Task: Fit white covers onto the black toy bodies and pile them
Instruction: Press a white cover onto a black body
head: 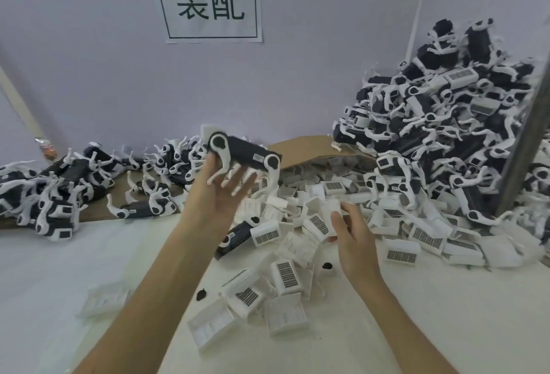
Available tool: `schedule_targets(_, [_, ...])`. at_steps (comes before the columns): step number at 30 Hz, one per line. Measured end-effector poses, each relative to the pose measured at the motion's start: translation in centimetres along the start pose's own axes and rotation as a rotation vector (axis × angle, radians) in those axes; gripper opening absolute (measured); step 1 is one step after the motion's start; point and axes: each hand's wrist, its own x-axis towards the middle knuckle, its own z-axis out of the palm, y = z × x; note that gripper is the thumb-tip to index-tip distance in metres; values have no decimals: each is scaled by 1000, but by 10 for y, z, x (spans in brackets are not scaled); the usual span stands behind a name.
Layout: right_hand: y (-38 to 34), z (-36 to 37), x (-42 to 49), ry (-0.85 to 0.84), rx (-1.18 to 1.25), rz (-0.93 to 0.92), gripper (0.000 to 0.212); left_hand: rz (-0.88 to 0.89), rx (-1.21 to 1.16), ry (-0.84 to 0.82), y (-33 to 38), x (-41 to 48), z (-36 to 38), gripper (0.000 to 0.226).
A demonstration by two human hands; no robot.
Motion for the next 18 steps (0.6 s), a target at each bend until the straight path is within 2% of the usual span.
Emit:
schedule_targets(3, [-1, 1, -1, -38, 8, -12, 26, -154, -33, 39, -14, -21, -18, 24])
schedule_targets(7, [-2, 2, -4, -117, -26, -13, 4, -263, -41, 76, -38, -34, -37, 26])
schedule_targets(12, [-6, 5, -4, -189, -83, 11, 12, -263, 41, 24, -52, -36, -47, 29])
schedule_targets(14, [-8, 6, -4, -222, 46, 115, 7, -241, 95, 17, -54, -39, -46, 27])
schedule_targets(16, [-11, 3, -2, -262, 273, 254, 3, -211, 141, 13, -57, -43, -45, 28])
schedule_targets(18, [-13, -1, 0, -333, 459, 333, 7, -183, 192, 14, -60, -48, -41, 30])
